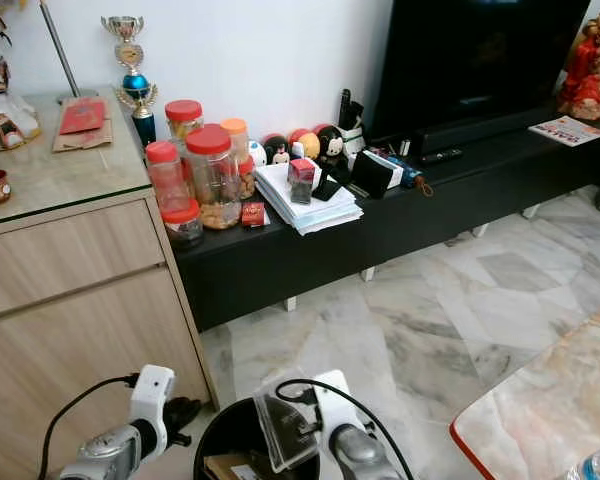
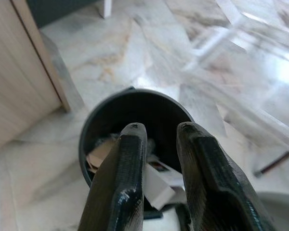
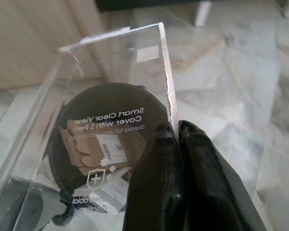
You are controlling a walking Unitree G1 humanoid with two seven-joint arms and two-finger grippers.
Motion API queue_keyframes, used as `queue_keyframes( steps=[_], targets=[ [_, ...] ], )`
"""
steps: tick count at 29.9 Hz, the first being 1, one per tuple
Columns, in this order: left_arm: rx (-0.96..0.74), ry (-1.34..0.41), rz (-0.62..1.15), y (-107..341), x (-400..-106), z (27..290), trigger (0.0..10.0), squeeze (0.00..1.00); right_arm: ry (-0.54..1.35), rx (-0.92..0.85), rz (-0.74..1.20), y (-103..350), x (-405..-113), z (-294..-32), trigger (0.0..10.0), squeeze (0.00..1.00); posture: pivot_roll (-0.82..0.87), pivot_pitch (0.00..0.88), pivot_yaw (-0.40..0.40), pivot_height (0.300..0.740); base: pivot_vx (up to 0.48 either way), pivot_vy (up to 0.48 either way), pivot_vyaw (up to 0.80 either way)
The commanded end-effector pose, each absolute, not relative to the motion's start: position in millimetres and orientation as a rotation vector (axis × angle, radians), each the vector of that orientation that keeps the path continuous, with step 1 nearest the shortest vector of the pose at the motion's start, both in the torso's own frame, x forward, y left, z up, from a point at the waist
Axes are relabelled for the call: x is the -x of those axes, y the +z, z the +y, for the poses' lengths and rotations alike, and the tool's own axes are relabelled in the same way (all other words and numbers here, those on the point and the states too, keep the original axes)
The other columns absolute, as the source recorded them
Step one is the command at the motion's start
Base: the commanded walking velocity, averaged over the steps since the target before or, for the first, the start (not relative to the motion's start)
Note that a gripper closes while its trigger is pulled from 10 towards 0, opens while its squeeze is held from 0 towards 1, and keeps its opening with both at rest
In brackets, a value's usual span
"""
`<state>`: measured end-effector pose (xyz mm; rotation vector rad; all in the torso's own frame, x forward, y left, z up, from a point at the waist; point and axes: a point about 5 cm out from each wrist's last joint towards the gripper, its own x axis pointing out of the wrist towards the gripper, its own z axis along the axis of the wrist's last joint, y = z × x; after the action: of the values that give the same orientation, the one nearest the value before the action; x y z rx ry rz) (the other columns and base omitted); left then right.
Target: Picking trash to rubbish bin
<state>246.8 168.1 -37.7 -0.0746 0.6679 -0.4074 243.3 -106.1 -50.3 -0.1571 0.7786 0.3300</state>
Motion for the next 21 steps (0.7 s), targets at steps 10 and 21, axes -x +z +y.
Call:
queue_keyframes(
  steps=[10,21],
  targets=[
    [0.101,-0.44,0.693,-38.9,-242.7,173.6,10.0,0.0,0.417,0.251,0.755,-43.6,-250.7,-91.3,10.0,0.0,0.09,0.0,-0.031,0.74,0.0,0.0,0.0],
    [0.112,-0.448,0.697,-39.8,-241.1,172.1,10.0,0.0,0.394,0.267,0.735,-40.0,-256.0,-92.5,10.0,1.0,0.09,0.0,-0.035,0.74,0.0,0.0,0.0]
  ],
)
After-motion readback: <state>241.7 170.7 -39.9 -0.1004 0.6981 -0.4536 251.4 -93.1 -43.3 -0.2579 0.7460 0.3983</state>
